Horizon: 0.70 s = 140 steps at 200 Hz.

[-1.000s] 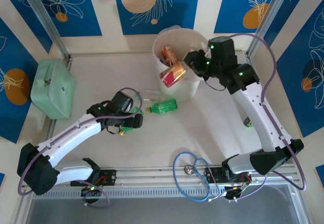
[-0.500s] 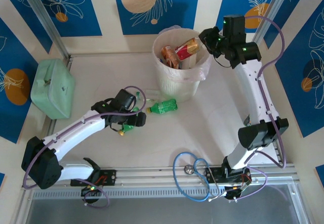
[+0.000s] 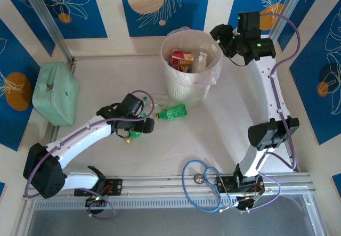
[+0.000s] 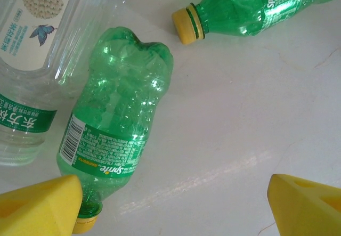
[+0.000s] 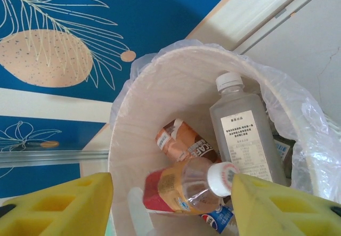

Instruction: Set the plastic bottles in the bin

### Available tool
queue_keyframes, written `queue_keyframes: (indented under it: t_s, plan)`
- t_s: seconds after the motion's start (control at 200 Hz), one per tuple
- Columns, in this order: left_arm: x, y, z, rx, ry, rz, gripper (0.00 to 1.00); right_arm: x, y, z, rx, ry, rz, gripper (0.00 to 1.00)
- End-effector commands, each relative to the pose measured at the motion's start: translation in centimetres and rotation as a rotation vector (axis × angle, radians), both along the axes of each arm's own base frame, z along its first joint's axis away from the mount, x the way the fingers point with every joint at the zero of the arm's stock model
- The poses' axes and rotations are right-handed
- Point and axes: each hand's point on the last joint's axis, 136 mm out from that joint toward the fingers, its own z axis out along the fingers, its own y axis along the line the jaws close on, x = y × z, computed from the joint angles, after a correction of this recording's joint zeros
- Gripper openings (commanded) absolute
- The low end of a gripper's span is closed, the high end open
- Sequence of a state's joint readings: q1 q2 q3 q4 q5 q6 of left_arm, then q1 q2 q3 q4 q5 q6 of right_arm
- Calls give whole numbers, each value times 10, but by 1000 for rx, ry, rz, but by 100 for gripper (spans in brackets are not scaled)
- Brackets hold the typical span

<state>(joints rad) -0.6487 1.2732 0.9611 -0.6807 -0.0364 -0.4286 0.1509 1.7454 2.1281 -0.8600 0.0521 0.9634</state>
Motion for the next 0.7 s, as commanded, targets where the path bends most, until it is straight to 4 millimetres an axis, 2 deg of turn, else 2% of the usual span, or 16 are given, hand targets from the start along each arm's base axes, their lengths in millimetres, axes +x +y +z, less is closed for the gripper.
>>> queue_keyframes:
  t_s: [0.0,0.155,0.41,0.55,0.695]
  plan:
    - [7,4,14,17,-37,2,90,-31,5,28,-16,-69,50,61]
    - [11,13,23,37,-76,34,90,-70,19,26,-54,-105,108,61]
    - [23,34,35,68,-122,110,90,-158,59,10,-150,-174,274,61]
    - [40,40,37,45,-126,159,87,-203,82,-12,-195,-191,363,61]
    - [66,40,36,-1,-124,201,84,-231,103,-47,-225,-146,428,61]
